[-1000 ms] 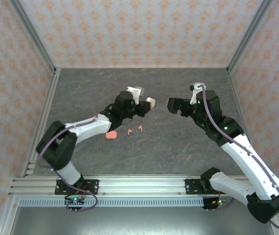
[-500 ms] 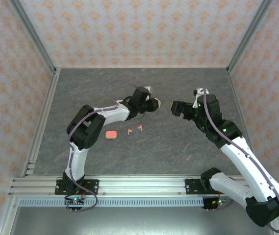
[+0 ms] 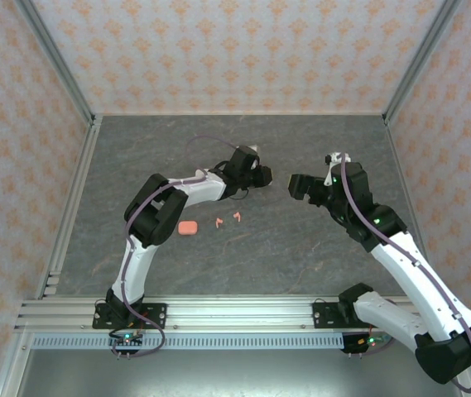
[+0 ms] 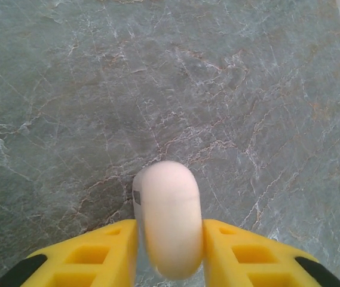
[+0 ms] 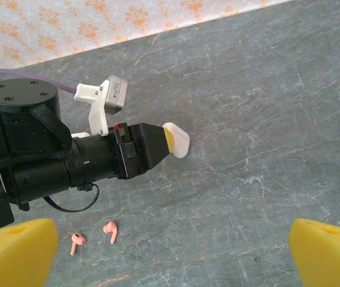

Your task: Insert wireless bluetooth earbuds into charging case

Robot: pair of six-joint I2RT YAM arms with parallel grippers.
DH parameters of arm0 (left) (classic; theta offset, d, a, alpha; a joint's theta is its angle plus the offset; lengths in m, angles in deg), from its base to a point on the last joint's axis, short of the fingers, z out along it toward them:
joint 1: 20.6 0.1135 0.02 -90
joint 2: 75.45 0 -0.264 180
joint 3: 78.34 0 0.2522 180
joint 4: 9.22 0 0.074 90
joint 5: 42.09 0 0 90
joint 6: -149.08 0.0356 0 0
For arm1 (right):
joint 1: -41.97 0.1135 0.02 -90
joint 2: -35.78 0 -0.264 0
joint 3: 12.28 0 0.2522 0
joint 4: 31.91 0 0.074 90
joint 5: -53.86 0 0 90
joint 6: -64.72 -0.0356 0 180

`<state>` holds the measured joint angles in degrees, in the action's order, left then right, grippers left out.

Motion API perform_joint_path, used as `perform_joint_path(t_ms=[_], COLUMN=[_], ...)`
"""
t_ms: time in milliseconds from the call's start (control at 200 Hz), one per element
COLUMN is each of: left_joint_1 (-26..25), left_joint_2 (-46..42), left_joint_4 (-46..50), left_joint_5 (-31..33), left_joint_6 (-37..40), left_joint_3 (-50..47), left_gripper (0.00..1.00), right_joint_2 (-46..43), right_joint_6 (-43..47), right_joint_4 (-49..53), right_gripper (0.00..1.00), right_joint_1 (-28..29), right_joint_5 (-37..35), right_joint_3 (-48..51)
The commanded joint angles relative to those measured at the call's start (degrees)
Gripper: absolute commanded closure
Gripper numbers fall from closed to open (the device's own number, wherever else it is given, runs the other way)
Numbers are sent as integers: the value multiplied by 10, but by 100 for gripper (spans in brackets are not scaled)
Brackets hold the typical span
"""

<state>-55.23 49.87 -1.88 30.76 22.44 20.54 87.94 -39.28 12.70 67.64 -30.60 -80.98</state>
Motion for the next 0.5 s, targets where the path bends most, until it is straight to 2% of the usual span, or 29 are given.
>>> perform_joint_path(t_ms=[0, 265, 495], left_joint_1=[-2, -1, 7], left_joint_2=[9, -11, -100], left_joint_4=[20, 62, 79], left_joint_5=[19, 47, 74], left_joint_6=[1, 28, 53], left_joint_3=[27, 30, -1], left_gripper=[64, 53, 48], right_joint_2=[-7, -10, -9], right_joint_6=[-8, -7, -1], right_joint_4=[-3, 5, 4], right_gripper=[1, 1, 1], right_joint_1=[-4, -4, -4], right_joint_5=[-6, -8, 23], right_joint_3=[5, 3, -4])
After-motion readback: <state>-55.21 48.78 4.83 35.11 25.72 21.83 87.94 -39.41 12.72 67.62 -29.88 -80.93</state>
